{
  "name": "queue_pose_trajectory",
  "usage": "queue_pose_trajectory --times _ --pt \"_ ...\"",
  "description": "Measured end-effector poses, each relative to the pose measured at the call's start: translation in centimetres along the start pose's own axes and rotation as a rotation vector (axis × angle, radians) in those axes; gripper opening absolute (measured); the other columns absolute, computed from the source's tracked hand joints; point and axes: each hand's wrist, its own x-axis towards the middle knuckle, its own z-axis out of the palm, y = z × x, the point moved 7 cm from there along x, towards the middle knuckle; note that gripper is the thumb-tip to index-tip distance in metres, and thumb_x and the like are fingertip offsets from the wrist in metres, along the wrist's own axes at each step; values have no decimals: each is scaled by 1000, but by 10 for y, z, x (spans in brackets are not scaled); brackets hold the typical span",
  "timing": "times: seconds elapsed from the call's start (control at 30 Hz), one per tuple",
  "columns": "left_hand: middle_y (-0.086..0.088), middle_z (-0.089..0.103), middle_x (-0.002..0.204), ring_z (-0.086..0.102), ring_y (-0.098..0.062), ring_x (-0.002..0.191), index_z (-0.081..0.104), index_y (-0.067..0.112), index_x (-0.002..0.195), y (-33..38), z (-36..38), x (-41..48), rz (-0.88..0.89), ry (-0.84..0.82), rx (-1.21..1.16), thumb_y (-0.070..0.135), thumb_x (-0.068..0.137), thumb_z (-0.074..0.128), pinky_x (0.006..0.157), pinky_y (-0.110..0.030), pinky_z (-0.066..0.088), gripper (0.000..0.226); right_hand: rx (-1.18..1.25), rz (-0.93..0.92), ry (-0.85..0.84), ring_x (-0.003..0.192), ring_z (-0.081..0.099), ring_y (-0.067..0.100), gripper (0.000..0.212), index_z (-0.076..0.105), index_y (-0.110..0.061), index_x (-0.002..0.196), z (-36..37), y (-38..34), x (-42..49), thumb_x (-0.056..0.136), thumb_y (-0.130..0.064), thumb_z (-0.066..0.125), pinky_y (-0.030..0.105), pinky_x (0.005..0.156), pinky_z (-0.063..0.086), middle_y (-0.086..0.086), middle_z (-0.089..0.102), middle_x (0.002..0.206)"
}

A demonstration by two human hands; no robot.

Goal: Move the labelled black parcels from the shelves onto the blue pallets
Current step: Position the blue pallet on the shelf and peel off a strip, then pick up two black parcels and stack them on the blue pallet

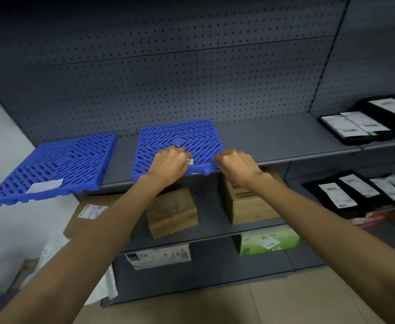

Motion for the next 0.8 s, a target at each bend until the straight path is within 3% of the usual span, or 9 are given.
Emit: queue_pose_trajectory --times 0.13,0.37,0.47,0.57,0.8 --pt "-2 61 126 54 -25 117 61 22 126 53 0 32 97 -23 -43 29 96 51 84 -38 47 32 -56 150 -18 98 62 35 25 62 -14 114 -8 58 -43 93 -15 49 37 70 45 10 64 110" --pt "-2 60 128 52 -27 122 61 24 125 183 -5 93 249 -4 -137 33 95 55 87 -46 48 32 -137 381 -55 108 60 31 31 60 -14 123 -22 180 -134 96 -17 46 39 86 47 10 65 117" --pt "-3 61 127 51 -29 122 61 23 124 239 -6 116 298 -7 -169 32 95 56 89 -47 48 31 -180 472 -75 111 58 30 27 61 -14 117 -27 232 -170 94 -14 47 38 87 45 9 65 115" --pt "-4 61 126 52 -29 120 60 22 126 297 -9 139 346 1 -181 31 97 55 88 -47 49 31 -199 513 -53 111 58 31 25 61 -14 113 -34 282 -203 92 -15 47 37 86 45 9 66 114" --pt "-6 60 131 53 -29 121 60 21 128 414 -18 193 322 33 -220 32 97 55 88 -46 51 33 -193 547 -43 114 56 31 31 58 -16 124 -50 402 -255 95 -15 45 39 88 46 9 65 118"
